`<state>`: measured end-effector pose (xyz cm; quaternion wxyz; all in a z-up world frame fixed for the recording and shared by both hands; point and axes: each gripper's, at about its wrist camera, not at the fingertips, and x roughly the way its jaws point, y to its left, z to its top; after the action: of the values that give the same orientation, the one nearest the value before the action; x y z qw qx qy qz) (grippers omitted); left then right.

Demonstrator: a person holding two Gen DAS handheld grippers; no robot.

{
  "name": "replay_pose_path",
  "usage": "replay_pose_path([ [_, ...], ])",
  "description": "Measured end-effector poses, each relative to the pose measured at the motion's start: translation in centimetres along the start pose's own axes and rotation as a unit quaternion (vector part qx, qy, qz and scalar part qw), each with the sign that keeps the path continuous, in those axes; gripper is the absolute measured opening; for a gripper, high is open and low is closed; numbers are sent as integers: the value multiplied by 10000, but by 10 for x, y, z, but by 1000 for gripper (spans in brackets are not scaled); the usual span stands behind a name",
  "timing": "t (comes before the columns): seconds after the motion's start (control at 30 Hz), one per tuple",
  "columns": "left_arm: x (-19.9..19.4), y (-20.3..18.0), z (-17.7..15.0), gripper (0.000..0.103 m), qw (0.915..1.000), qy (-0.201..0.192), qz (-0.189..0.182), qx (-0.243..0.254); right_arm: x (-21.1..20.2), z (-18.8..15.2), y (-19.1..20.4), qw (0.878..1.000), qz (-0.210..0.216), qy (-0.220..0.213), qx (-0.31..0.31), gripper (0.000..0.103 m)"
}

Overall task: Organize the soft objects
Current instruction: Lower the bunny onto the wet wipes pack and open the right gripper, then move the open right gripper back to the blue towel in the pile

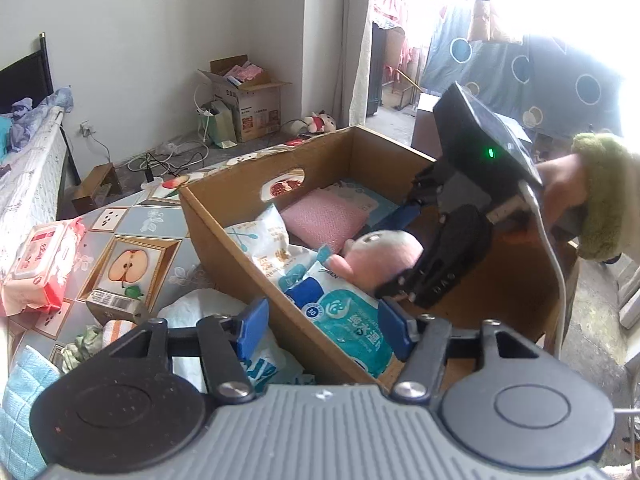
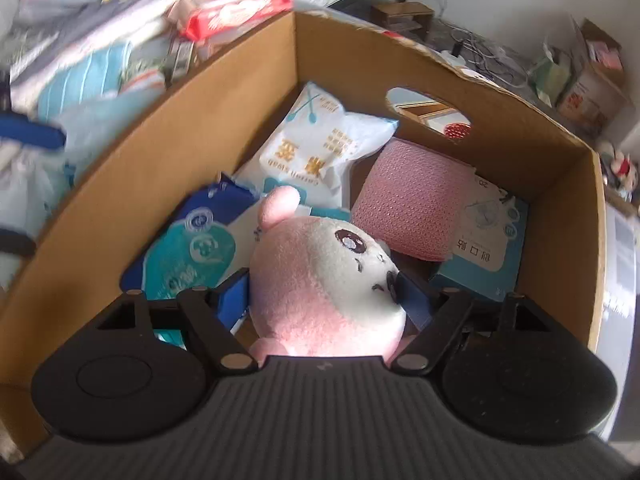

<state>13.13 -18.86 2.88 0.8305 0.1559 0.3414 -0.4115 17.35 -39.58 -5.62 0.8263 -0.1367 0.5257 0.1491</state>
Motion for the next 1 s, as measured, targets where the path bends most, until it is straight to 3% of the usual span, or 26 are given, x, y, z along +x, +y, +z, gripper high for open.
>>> replay_pose_path([
  [0.13, -10, 8, -4, 73, 9997, -62, 182, -132, 9, -11, 25, 9908, -477, 247, -1241, 84],
  [0.23, -23, 15, -10, 82, 9990, -150, 340, -255, 3, -14, 31, 9898, -535, 183, -1310, 85],
  [0.4, -52, 33, -27, 90, 9953, -329, 631, -664, -28, -11, 22, 9973, -342, -436, -481, 94],
  [0.53, -79, 58, -51, 91, 9875, -391, 882, -1245, -62, -11, 8, 9934, -116, -1074, 388, 96],
  [0.6, -90, 71, -63, 91, 9813, -411, 1060, -1555, -79, -12, 0, 9864, 14, -1390, 882, 96],
  [0.73, -101, 100, -86, 91, 9646, -330, 1624, -2054, -113, -1, -2, 9582, 493, -2124, 1851, 96],
  [0.9, -100, 123, -103, 91, 9439, -304, 2467, -2176, -127, 45, 36, 9325, 1201, -2772, 1978, 96],
  [1.0, -91, 130, -108, 91, 9357, -311, 2883, -2007, -111, 89, 68, 9246, 1815, -2740, 1924, 96],
])
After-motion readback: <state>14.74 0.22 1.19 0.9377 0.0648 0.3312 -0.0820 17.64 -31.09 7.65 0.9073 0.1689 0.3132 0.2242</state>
